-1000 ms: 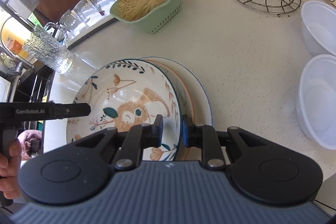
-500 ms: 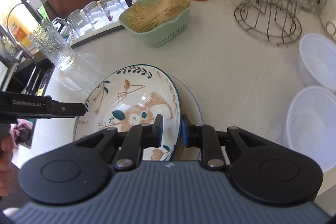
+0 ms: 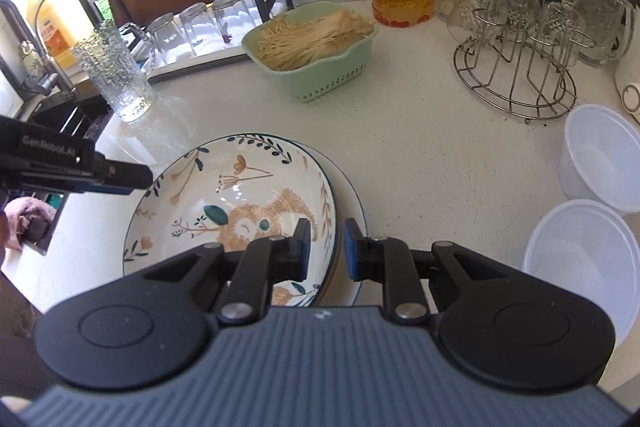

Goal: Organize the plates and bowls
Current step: 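Open the left gripper and withdraw from the stacked plates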

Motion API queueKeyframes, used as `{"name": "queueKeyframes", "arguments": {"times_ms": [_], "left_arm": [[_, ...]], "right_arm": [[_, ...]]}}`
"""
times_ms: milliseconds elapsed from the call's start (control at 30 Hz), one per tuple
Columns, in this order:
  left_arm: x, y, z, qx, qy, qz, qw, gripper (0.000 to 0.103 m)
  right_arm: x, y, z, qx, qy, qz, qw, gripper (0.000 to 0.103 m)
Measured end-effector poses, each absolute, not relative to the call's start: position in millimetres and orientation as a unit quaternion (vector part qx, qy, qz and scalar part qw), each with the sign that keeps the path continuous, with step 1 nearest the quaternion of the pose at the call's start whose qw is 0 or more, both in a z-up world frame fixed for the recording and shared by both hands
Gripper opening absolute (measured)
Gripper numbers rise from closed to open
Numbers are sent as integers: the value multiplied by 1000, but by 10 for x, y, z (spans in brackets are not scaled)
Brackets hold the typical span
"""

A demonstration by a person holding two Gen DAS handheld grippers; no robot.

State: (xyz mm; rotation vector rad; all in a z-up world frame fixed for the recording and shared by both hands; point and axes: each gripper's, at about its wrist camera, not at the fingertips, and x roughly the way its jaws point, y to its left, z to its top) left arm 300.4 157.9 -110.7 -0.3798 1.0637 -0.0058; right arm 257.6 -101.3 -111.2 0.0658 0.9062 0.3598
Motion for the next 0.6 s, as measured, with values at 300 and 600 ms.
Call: {"name": "queueKeyframes", "arguments": {"times_ms": [300,600], "left_arm": [[2830,1420,-790,-163,474,-32,865,32],[2524,1380,-419,-153,444,-60,881,32]], "right_arm": [[2442,-1047,-710,42,379,178,907,21],[2214,-1094,-374,87,328,133,931,21]]}}
